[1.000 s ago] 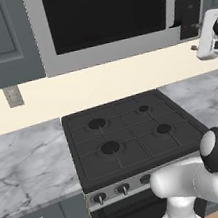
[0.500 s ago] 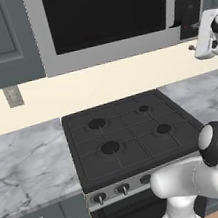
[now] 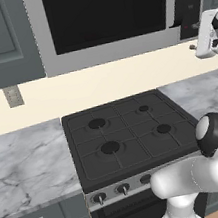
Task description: Transport the steak from the fridge to the microwave and turn on the microwave.
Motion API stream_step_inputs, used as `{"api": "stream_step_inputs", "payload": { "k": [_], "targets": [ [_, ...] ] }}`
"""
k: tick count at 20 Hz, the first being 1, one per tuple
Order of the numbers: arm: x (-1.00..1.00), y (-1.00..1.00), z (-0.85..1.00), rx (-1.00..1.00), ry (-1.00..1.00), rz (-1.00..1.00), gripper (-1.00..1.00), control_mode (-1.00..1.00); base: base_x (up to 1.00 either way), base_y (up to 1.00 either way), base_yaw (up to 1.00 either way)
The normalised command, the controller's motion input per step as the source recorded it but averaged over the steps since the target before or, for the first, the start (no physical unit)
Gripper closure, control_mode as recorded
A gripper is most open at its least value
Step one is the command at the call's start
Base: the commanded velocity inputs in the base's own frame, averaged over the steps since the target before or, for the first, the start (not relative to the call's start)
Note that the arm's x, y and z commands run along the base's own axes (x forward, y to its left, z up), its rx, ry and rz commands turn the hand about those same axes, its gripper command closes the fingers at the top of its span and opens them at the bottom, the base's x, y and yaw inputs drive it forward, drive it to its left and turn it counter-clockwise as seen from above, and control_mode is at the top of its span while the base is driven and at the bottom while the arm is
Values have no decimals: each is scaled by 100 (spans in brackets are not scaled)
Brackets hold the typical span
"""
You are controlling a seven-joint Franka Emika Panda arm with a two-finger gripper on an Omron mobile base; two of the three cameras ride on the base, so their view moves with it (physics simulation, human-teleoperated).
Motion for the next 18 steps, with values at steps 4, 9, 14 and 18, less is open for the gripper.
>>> {"api": "stream_step_inputs", "payload": {
  "k": [4, 9, 14, 18],
  "targets": [
    [9, -16, -2, 0, 0, 5, -100, -100, 0, 0, 0],
    [13, -14, -3, 0, 0, 6, -100, -100, 0, 0, 0],
    [16, -7, -4, 0, 2, 6, -100, -100, 0, 0, 0],
    [14, -6, -2, 0, 2, 6, -100, -100, 0, 0, 0]
  ]
}}
